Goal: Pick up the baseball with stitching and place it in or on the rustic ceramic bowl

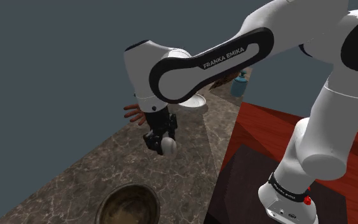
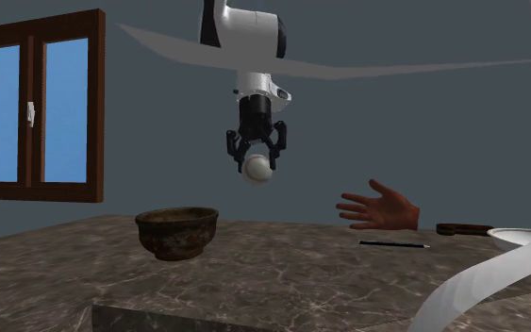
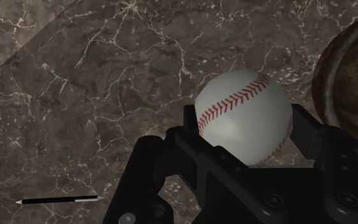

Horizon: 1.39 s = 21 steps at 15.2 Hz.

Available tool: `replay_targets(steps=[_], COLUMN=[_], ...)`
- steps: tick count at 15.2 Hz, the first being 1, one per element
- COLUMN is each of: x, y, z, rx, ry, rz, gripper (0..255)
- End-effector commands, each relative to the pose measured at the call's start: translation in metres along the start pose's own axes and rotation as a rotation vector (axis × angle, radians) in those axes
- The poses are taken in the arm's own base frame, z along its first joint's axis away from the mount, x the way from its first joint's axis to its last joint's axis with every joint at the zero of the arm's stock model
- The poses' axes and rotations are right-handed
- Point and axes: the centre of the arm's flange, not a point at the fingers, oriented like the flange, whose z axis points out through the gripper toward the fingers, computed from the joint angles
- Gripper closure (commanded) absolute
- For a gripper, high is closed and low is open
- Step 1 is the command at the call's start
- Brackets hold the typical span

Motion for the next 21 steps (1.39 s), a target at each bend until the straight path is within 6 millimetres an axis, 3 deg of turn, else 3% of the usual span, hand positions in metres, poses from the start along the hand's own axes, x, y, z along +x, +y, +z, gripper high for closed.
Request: replay_targets(steps=[1, 14, 21], x=[-0.003, -0.013, -0.004], y=[-0.027, -0.196, -0.2], z=[-0.004, -0.024, 0.012], rx=[0.001, 0.001, 0.001], ry=[0.0, 0.0, 0.0], rz=[0.001, 0.001, 0.001], gripper=[255, 255, 255])
